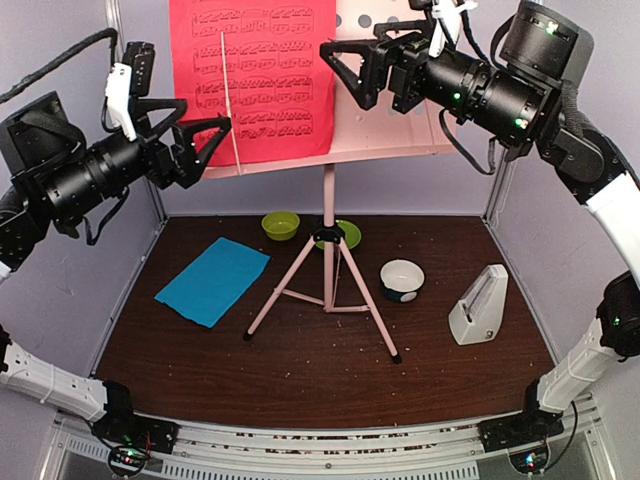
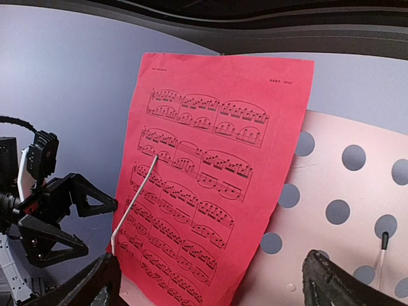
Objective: Set up the instrument practice props
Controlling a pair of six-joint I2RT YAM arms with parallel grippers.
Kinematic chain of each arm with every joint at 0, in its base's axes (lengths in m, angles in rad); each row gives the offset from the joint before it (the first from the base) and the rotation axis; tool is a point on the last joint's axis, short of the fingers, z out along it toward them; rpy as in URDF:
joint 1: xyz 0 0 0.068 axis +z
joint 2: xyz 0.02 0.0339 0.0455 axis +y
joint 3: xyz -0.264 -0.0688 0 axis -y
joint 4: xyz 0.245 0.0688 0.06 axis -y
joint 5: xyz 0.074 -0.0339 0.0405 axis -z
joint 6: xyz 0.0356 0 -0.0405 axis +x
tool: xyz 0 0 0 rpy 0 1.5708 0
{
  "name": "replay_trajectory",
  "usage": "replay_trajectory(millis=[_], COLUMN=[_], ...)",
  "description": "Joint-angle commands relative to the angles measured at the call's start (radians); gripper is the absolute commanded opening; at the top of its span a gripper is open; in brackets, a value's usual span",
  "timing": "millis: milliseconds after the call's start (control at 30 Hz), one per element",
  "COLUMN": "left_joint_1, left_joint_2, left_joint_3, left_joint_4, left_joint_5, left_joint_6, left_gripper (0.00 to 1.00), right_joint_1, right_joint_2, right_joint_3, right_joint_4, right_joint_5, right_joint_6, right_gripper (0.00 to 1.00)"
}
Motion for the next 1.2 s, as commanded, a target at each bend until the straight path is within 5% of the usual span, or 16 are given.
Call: replay_trajectory(millis=[0, 133, 367, 467, 567, 833, 1000, 1167], left_joint_1=[0.001, 0.001, 0.018, 0.099, 0.266, 0.654, 0.712, 0.712], left_joint_2=[-0.052, -0.082, -0.239, -0.294, -0.306, -0.148, -0.168, -0.309], left_joint_3=[-0.032, -0.033, -0.136, -0.155, -0.171, -0.247, -0.496, -0.887], left_joint_4=[-0.010, -0.035, -0.102, -0.237, -0.386, -0.552, -0.355, -0.109], left_joint_5=[0.016, 0.032, -0.355, -0.383, -0.271, 0.100, 0.282, 0.380], left_joint_6=[-0.037, -0.060, -0.293, -0.440, -0.613, -0.759, -0.919, -1.237], left_gripper=[0.98, 0.98, 0.98, 0.98, 0.98, 0.98, 0.97, 0.91], right_joint_1=[-0.006, -0.006, -0.012, -0.031, -0.056, -0.088, -0.105, -0.127], right_joint_2=[-0.045, -0.081, -0.175, -0.226, -0.273, -0.376, -0.416, -0.423], right_joint_3=[-0.035, -0.102, -0.204, -0.272, -0.352, -0.522, -0.584, -0.585], right_joint_4=[0.028, 0.038, 0.010, -0.004, -0.012, -0.028, -0.075, -0.141], right_joint_5=[0.023, 0.018, 0.034, 0.022, 0.000, 0.009, 0.031, 0.028], right_joint_6=[0.008, 0.016, 0.053, 0.120, 0.202, 0.331, 0.435, 0.561], right_gripper=[1.00, 1.00, 1.00, 1.00, 1.00, 1.00, 1.00, 1.00])
